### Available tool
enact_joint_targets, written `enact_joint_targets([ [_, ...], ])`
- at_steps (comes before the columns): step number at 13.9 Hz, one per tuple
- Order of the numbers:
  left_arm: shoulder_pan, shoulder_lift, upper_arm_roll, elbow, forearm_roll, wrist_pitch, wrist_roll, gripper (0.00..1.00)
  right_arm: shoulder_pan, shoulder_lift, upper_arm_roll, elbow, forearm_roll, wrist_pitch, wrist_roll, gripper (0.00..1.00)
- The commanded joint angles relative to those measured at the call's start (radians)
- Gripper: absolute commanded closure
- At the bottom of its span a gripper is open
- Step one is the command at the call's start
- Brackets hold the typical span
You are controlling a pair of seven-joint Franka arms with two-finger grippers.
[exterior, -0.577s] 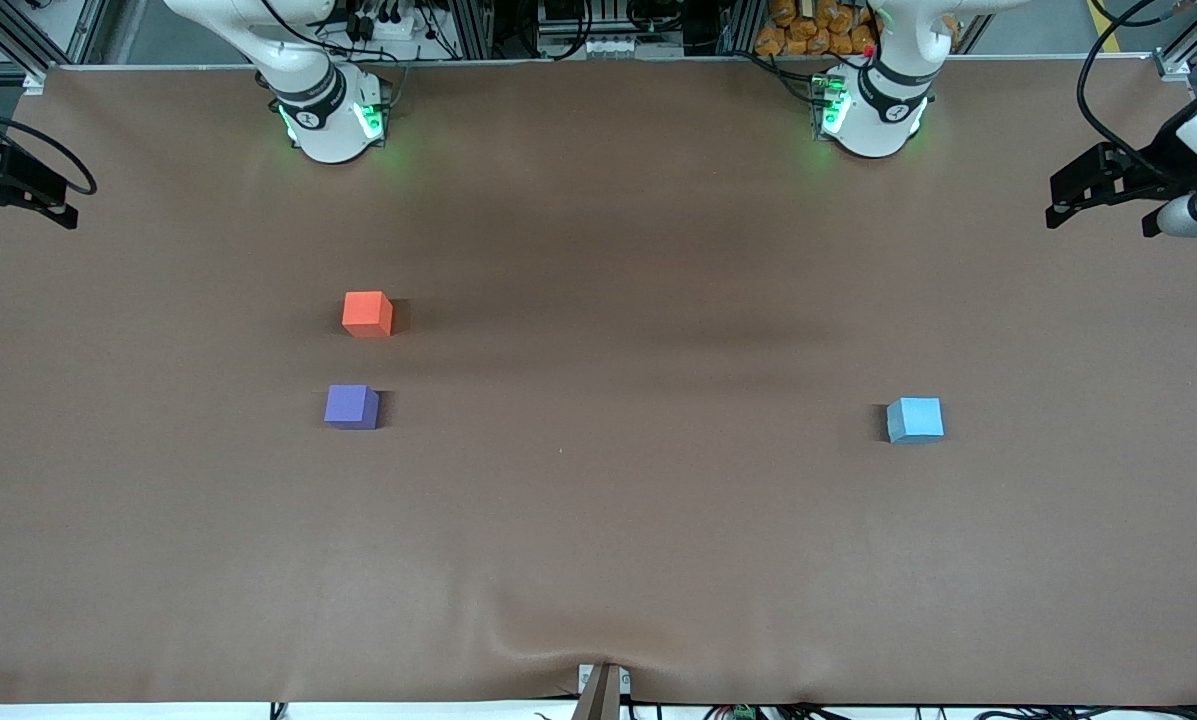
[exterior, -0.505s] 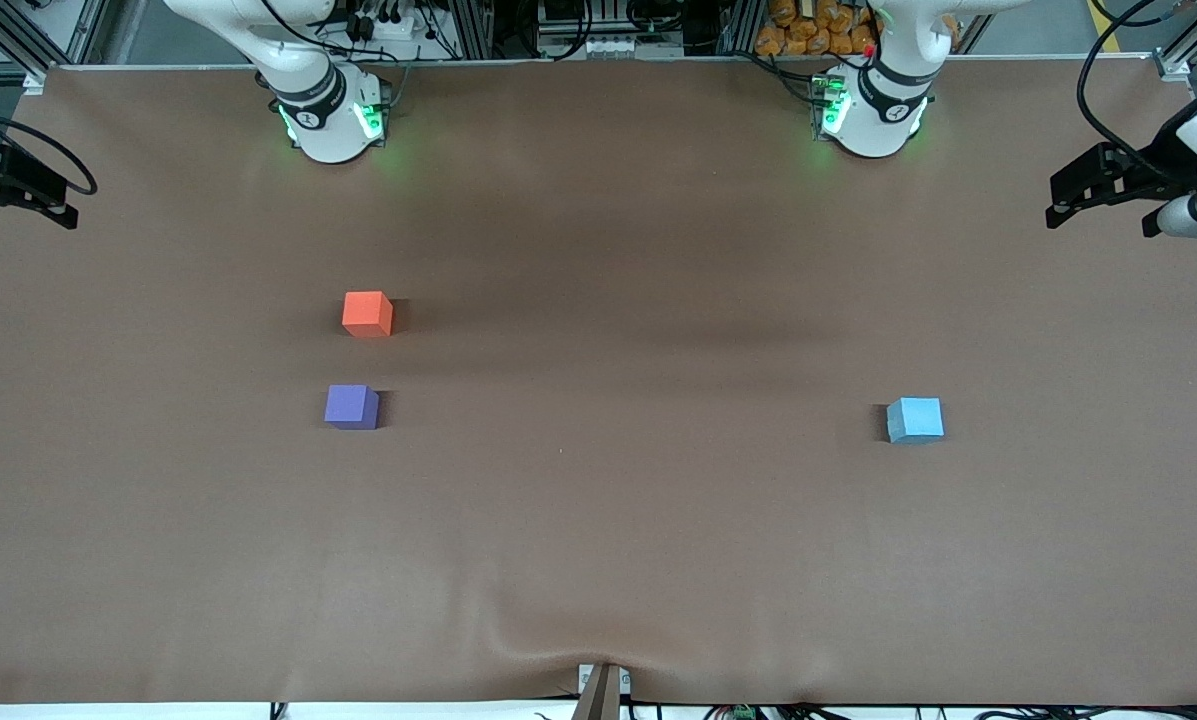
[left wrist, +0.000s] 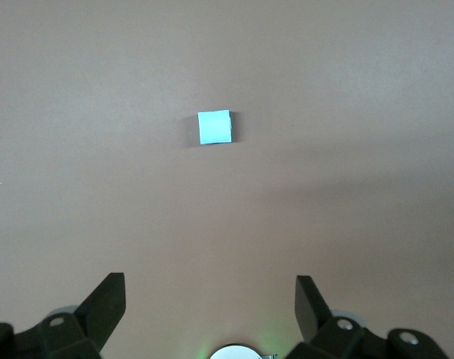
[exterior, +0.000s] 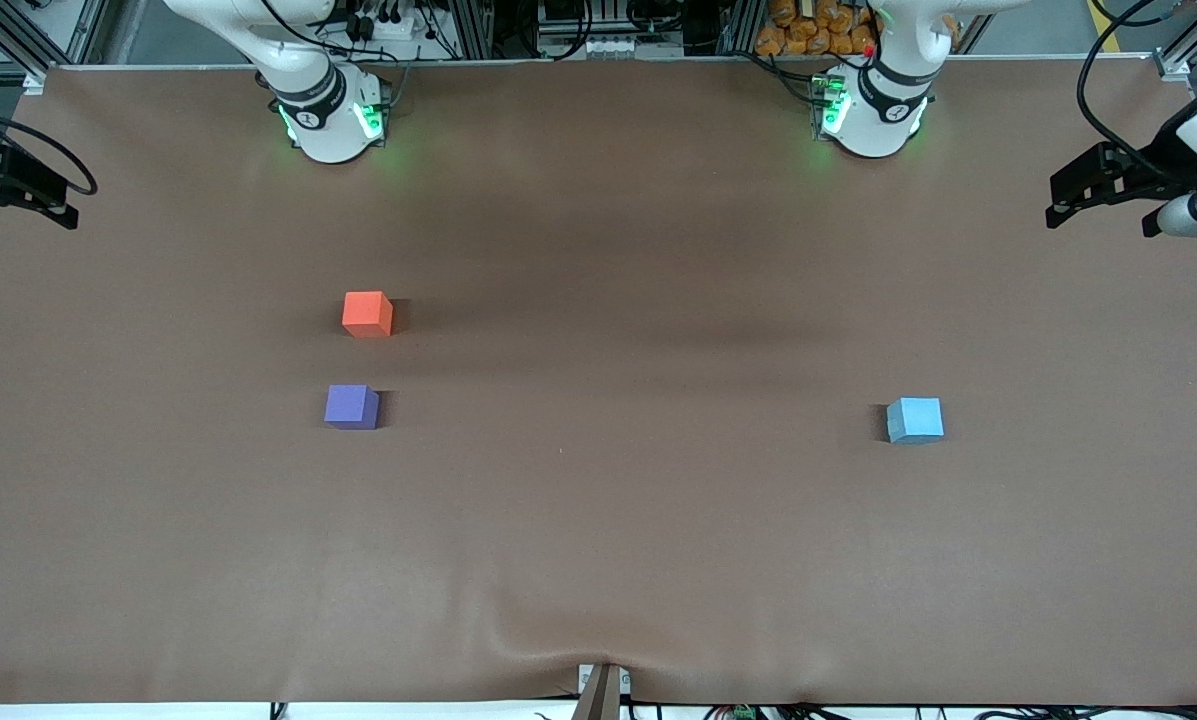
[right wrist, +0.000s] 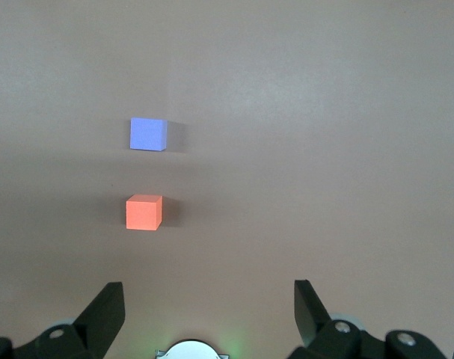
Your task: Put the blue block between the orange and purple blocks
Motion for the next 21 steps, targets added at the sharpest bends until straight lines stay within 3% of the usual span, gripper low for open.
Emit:
enact_joint_targets([
  [1,0.002,0.038,-0.002,0.01,0.026,-0.01,-0.011,0.0,0.004,0.002,0.0,0.007,-0.01,-0.008,0.004,0.0],
  [4,0.011,0.132,0.004,0.01,0.027,0.038,-0.009,0.0,0.004,0.002,0.0,0.007,-0.01,-0.011,0.004,0.0],
  [12,0.02,0.492,0.007,-0.004,0.075,0.322,-0.017,0.0,0.001,0.003,-0.003,0.007,-0.008,-0.015,0.004,0.0],
  [15,0.022,0.591,0.006,-0.007,0.073,0.401,-0.104,0.0,0.001,0.003,-0.003,0.007,-0.008,-0.015,0.002,0.0],
  [21,0.014,0.68,0.004,-0.101,0.064,0.527,-0.178,0.0,0.001,0.003,-0.003,0.007,-0.008,-0.015,0.002,0.0],
])
